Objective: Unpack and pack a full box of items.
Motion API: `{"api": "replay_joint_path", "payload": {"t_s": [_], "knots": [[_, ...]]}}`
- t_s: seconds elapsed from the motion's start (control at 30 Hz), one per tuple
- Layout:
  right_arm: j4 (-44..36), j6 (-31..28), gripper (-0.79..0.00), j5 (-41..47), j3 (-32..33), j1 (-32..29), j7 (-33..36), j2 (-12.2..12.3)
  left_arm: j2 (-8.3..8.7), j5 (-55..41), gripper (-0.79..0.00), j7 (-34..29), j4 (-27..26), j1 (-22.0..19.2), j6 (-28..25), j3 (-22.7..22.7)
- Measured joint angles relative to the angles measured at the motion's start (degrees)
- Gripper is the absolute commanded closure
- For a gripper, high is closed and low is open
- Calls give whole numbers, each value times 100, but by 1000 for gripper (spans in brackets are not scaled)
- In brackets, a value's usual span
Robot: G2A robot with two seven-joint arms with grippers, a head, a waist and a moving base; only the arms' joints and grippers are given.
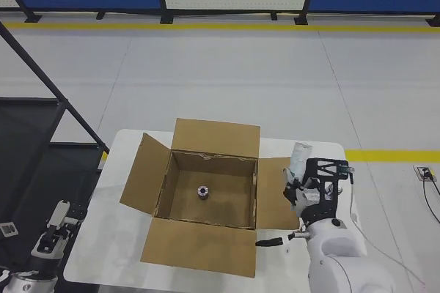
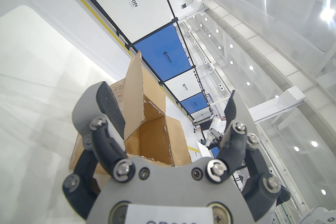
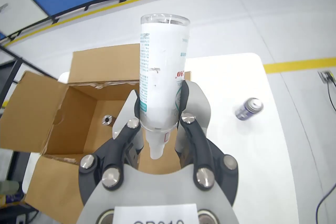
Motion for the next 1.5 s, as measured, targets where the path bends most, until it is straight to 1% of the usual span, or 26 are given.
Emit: {"api": "replay_joint_path", "payload": {"t_s": [0.1,0.2,0.33,0.43,0.53,0.73,0.93,1.03,1.07,1.1,1.13,1.17,1.2,1.27,1.3,1.4,1.5], "knots": [[690,-293,0,17,-567,795,382,-88,0,0,-785,0,0,0,0,0],[1620,-419,0,202,-1050,1669,768,-217,0,0,-785,0,0,0,0,0],[3140,-653,0,770,-1602,2829,1257,-441,0,0,-785,0,0,0,0,0],[4197,-902,0,1161,-1926,3486,1557,-595,0,0,-785,0,0,0,0,0],[5045,-1055,0,1487,-2144,3854,1675,-721,0,0,-785,0,0,0,0,0],[6432,-971,0,1696,-2379,4179,1641,-911,0,0,-785,0,0,0,0,0],[7711,-979,0,2069,-2557,4505,1425,-1139,0,0,-785,0,0,0,0,0],[8210,-1051,0,2293,-2601,4641,1250,-1251,0,0,-785,0,0,0,0,0],[8341,-1082,-151,2362,-2608,4680,1198,-1283,0,0,-785,0,0,0,0,0],[8465,-1120,-234,2431,-2613,4717,1149,-1313,0,0,-785,0,0,0,0,0],[8627,-1164,-277,2500,-2626,4767,1092,-1352,0,0,-785,0,0,0,0,0],[8740,-1186,-348,2536,-2640,4805,1052,-1381,0,0,-785,0,0,0,0,0],[8845,-1201,-449,2572,-2652,4840,1014,-1410,0,0,-785,0,0,0,0,0],[9060,-1215,-489,2649,-2670,4913,935,-1472,0,0,-785,0,0,0,0,0],[9139,-1220,-533,2675,-2675,4943,903,-1495,0,0,-785,0,0,0,0,0],[9343,-1238,-554,2752,-2676,5035,811,-1561,0,0,-785,0,0,0,0,0],[9415,-1220,-557,2748,-2691,5091,735,-1610,0,0,-785,0,0,0,0,0]]}}
